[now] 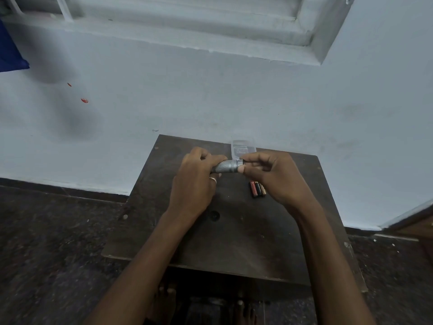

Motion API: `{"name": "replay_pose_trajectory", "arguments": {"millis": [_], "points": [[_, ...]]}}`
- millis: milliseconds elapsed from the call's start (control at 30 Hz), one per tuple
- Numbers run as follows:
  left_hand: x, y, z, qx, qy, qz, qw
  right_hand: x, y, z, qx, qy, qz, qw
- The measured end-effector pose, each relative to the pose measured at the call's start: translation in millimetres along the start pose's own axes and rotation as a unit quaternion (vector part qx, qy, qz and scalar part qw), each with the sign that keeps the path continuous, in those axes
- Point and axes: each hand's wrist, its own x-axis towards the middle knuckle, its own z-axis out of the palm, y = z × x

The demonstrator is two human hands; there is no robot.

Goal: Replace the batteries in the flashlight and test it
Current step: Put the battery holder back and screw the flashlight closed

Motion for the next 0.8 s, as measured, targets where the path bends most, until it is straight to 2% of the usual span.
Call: {"name": "replay_pose_trajectory", "arguments": {"millis": [200,500,700,800], "points": [[0,1,-1,-0.001,-0.009,0.002,1.000,-1,1,-3,0.031,-0.022,0.010,0.999],[1,2,-4,-0.001,-0.022,0.007,1.000,1,4,-3,0.015,-0.007,0.007,1.000],[-1,5,-5,-0.006,-0.023,0.018,1.000,-3,-4,8,-0.071,0.009,0.056,0.996],[0,7,-6,-0.012,-0.025,0.018,0.999,-3,-8,9,-0.078,0.031,0.078,0.993]]}}
